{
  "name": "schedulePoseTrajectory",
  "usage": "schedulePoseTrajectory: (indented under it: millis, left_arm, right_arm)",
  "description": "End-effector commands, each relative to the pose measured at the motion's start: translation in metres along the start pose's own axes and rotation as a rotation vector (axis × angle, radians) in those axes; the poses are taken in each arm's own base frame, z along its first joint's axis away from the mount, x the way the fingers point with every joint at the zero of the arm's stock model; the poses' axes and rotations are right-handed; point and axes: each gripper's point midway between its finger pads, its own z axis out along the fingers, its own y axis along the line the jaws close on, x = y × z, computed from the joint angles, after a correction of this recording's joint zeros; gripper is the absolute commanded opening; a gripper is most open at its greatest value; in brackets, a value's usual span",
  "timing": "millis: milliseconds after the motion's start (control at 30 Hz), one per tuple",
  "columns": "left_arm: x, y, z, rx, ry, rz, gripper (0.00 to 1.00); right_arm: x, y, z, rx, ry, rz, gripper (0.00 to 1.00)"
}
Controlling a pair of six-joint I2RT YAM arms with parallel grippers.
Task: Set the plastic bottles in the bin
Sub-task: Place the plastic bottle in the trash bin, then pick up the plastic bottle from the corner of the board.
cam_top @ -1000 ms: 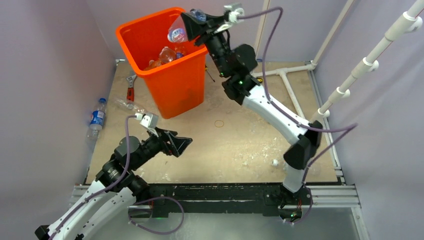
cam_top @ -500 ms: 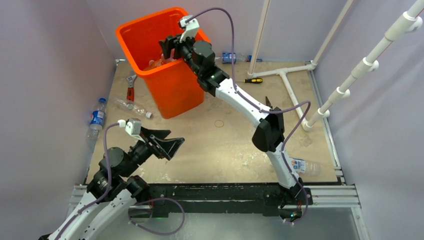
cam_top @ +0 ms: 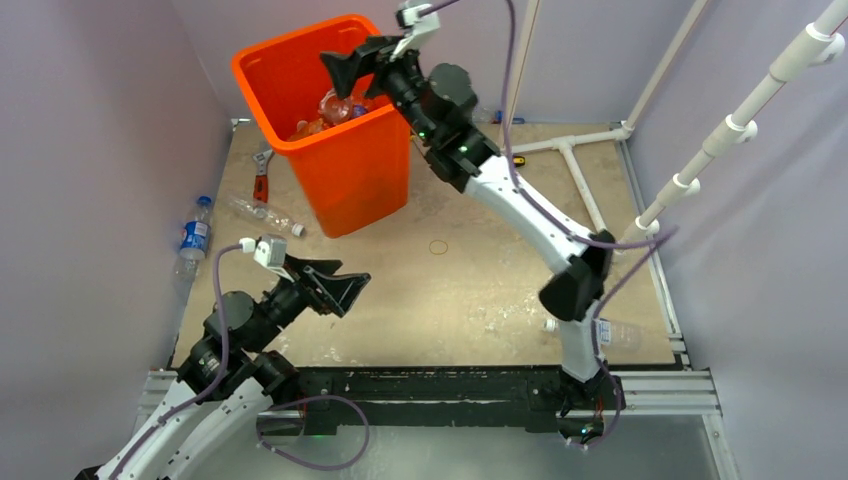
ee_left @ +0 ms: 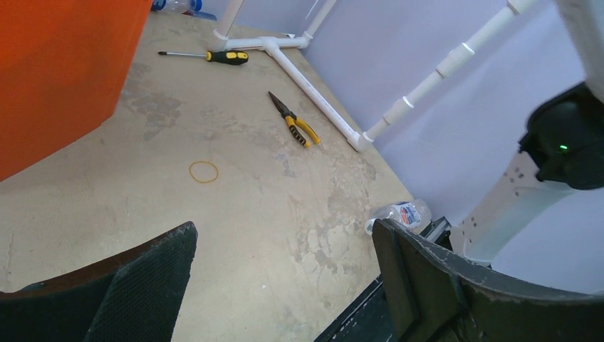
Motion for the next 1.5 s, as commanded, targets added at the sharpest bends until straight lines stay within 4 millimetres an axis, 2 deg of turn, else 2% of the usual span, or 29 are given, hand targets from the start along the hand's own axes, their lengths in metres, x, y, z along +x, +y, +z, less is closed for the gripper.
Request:
schedulePoseTrajectory:
  millis: [0,100,200,267,367,467,600,667,733,833,967,1067,1233,1467]
  left_arm:
    - [-0.003,0.009,0.004,-0.056,-0.018,-0.027,0.93]
    - [-0.003,0.016,0.004,-0.098,-0.018,-0.036,0.93]
    - [-0.003,0.022,0.004,-0.136,-0.018,-0.04,0.93]
    - [-0.002,0.028,0.004,-0.171,-0.02,-0.046,0.94]
    - [-0.002,0.048,0.003,-0.283,-0.031,-0.061,0.95]
    - [-0.001,0.073,-0.002,-0.433,-0.041,-0.075,0.96]
    - [-0.003,0.098,-0.013,-0.603,-0.059,-0.097,0.95]
    - [-0.009,0.113,-0.023,-0.712,-0.103,-0.121,0.95]
    - [-0.01,0.135,-0.042,-0.874,-0.166,-0.169,0.96]
    - [-0.016,0.151,-0.054,-0.998,-0.226,-0.157,0.99]
    - [-0.007,0.156,-0.041,-1.018,-0.215,-0.169,0.97]
    - [0.005,0.165,-0.035,-1.096,-0.199,-0.207,0.94]
    - [0.007,0.189,-0.026,-1.178,-0.265,-0.286,0.93]
    - [0.032,0.263,-0.035,-1.339,-0.233,-0.489,0.94]
  right_arm:
    - [-0.109,0.034,-0.055,-0.062,-0.167,0.041,0.98]
    - [-0.101,0.027,-0.106,-0.028,-0.138,0.059,0.97]
    - [-0.065,0.0,-0.168,0.069,-0.065,0.084,0.97]
    - [-0.041,-0.021,-0.203,0.157,-0.013,0.101,0.97]
    - [0.0,-0.048,-0.25,0.278,0.082,0.134,0.97]
    - [0.03,-0.062,-0.287,0.333,0.142,0.164,0.98]
    - [0.065,-0.074,-0.324,0.389,0.204,0.214,0.98]
    - [0.08,-0.08,-0.339,0.413,0.219,0.237,0.99]
    - [0.098,-0.087,-0.352,0.443,0.24,0.259,0.99]
    - [0.123,-0.093,-0.367,0.48,0.284,0.287,0.99]
    - [0.142,-0.096,-0.382,0.491,0.317,0.305,0.99]
    - [0.146,-0.095,-0.391,0.475,0.314,0.315,0.99]
    - [0.144,-0.092,-0.399,0.441,0.303,0.323,0.99]
    - [0.136,-0.086,-0.405,0.396,0.286,0.325,0.99]
